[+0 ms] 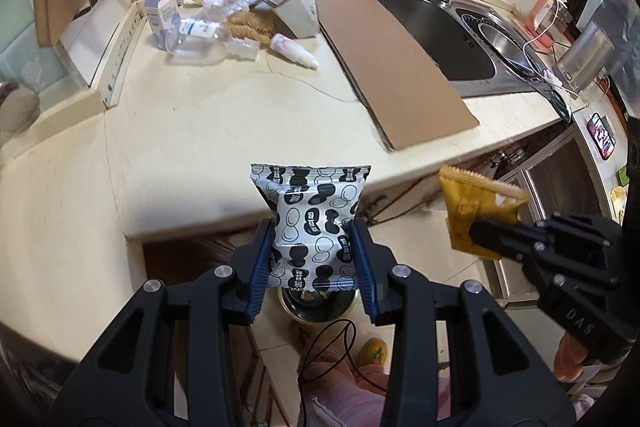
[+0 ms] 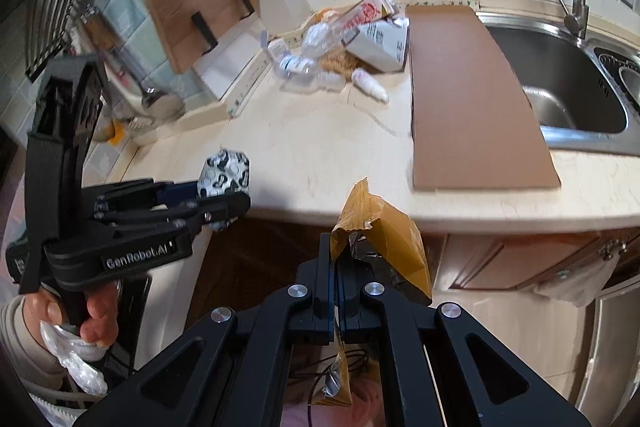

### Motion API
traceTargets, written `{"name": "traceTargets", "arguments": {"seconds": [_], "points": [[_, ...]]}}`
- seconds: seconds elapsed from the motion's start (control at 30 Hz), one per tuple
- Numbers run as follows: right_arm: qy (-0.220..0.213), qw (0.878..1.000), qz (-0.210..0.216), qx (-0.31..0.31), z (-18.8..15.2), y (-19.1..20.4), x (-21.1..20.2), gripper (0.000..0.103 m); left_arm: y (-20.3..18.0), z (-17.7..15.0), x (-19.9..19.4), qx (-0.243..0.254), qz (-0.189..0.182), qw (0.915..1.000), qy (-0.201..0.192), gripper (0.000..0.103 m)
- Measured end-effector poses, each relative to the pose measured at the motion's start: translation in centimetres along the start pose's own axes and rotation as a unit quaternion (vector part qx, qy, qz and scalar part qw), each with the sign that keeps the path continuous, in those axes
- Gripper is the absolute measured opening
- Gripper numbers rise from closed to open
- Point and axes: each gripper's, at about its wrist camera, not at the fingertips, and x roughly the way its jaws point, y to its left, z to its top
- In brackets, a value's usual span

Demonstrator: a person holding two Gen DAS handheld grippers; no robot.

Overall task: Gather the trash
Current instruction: 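Lower both held items over the black bin and open both grippers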

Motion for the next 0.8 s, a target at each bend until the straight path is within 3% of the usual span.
{"name": "traceTargets", "arguments": {"seconds": [0.4, 0.8], "points": [[0.051, 0.998, 0.032, 0.028, -8.7, -5.3, -1.3, 0.002, -7.4, -8.2, 1.8, 0.003, 0.004, 0.9989, 0.046, 0.034], [0.111, 0.99, 0.03, 0.084, -16.0, -12.0, 5.5, 0.002, -8.8, -15.2, 11.0, -0.033, -0.003, 0.9933, 0.111, 0.034]]}}
